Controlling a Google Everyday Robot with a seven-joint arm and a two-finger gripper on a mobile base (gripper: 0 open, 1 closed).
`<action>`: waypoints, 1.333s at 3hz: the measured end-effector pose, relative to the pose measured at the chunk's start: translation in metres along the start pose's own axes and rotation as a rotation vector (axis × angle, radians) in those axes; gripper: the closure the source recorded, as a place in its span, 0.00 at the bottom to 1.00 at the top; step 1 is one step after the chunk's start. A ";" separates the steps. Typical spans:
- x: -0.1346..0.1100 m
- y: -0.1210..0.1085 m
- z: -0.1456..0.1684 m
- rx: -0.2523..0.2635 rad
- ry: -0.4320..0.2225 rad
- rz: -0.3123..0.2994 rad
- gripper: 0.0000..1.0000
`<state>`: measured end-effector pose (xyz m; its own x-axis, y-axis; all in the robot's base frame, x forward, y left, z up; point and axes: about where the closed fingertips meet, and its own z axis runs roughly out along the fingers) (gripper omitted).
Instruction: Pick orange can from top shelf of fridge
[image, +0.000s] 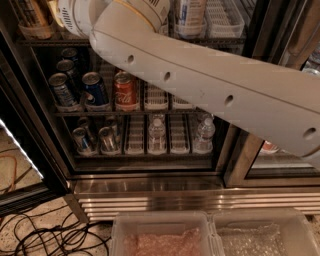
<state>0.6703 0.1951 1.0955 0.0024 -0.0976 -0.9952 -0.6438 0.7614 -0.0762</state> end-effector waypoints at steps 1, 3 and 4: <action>-0.004 0.002 -0.004 -0.017 0.005 0.000 1.00; -0.048 -0.042 -0.008 -0.046 0.042 0.115 1.00; -0.051 -0.048 -0.018 -0.130 0.114 0.148 1.00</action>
Offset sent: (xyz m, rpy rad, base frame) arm 0.0118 -0.0650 0.0930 -0.0765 0.0584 0.1766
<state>0.6872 0.1517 1.1513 -0.1807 -0.0685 -0.9811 -0.7240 0.6845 0.0855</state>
